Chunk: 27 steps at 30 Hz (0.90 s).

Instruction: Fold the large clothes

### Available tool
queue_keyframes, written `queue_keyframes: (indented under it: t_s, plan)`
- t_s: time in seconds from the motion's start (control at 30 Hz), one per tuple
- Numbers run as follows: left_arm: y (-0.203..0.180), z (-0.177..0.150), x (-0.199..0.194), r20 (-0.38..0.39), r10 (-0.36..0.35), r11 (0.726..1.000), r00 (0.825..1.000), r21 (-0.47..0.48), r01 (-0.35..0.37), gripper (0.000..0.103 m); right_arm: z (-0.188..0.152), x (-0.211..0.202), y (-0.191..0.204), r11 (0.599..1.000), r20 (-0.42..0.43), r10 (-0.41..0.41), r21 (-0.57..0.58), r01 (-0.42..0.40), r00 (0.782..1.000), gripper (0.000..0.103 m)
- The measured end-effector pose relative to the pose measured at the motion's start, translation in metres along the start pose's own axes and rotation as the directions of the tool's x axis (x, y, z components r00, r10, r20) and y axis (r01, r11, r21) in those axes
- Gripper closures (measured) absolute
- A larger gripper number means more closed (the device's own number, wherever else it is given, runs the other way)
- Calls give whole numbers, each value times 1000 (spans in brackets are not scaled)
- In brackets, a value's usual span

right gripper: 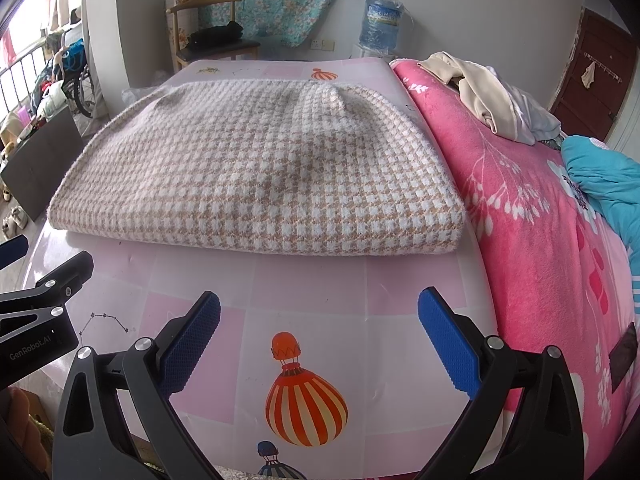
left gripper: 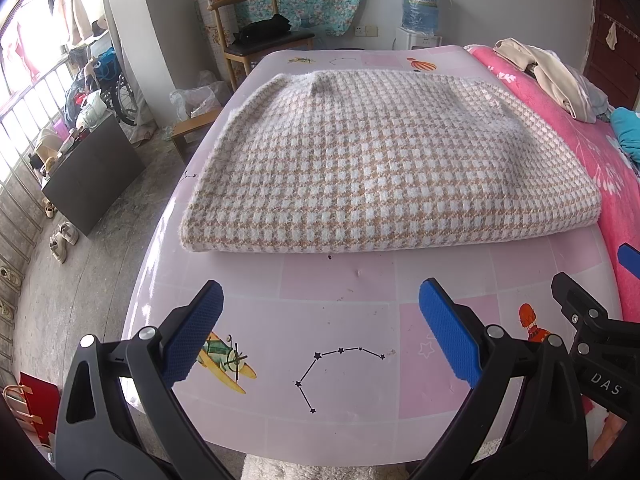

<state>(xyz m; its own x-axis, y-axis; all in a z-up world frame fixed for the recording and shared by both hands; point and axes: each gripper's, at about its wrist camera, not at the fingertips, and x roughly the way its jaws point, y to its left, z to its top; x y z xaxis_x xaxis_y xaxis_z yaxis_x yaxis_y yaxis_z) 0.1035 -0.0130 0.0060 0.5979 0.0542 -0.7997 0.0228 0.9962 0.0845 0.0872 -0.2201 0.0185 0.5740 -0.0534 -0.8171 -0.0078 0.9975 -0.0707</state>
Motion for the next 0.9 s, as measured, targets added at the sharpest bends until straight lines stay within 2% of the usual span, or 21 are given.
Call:
queue_keyframes:
  t_s: [0.9]
  plan:
    - [3, 1, -1, 0, -1, 1000, 1000, -4, 1, 8, -1, 1, -1, 1000, 0, 1, -1, -1, 1000, 6]
